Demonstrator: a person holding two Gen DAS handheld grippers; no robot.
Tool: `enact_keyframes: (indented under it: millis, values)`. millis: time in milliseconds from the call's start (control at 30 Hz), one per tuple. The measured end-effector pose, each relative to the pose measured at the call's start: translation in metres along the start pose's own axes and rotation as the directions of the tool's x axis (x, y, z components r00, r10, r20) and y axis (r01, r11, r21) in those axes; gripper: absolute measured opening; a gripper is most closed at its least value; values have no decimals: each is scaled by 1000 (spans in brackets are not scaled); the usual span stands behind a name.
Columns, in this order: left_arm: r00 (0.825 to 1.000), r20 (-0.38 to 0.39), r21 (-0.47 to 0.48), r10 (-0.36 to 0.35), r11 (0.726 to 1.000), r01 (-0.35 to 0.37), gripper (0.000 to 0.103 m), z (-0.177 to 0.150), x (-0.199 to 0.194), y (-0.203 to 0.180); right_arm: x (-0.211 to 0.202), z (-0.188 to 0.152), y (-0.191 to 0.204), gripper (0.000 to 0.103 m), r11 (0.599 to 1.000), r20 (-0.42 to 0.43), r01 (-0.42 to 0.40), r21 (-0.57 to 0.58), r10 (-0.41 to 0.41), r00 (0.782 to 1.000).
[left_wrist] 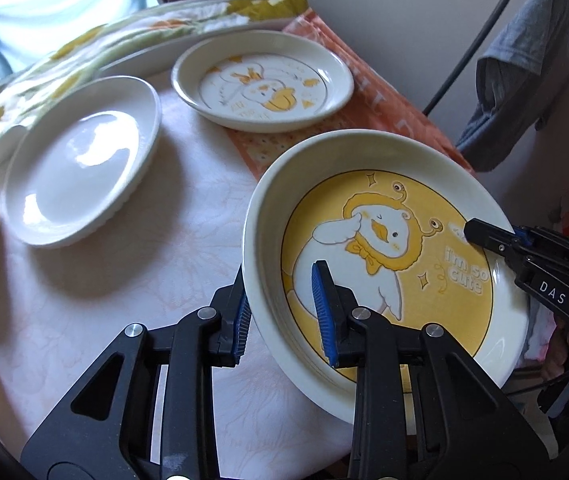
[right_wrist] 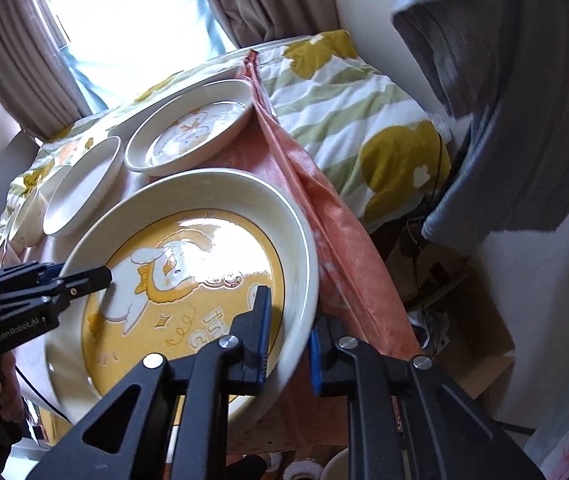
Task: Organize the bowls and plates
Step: 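Lift the lion plate with both tools, set it beside the pink dish, open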
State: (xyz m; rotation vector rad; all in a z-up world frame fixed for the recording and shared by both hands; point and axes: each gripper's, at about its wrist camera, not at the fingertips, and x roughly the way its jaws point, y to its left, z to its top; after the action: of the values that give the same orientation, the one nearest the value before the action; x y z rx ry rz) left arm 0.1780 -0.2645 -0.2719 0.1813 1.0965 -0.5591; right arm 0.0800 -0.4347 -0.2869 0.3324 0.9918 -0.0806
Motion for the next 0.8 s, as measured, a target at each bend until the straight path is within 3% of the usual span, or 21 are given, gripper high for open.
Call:
enact_keyframes:
  millis: [333, 567, 800]
  values:
    - [989, 91, -153, 120, 983, -105, 26, -34, -70, 31, -26, 18, 54, 15, 976, 43, -101, -193, 112, 993]
    - [968, 88, -304, 235, 932, -198, 26, -77, -113, 85, -22, 19, 120, 15, 915, 2, -227, -334, 241, 971]
    - [953, 44, -387, 298, 885, -259, 26, -119, -120, 152, 15, 2, 193, 15, 868, -64, -309, -390, 309, 949]
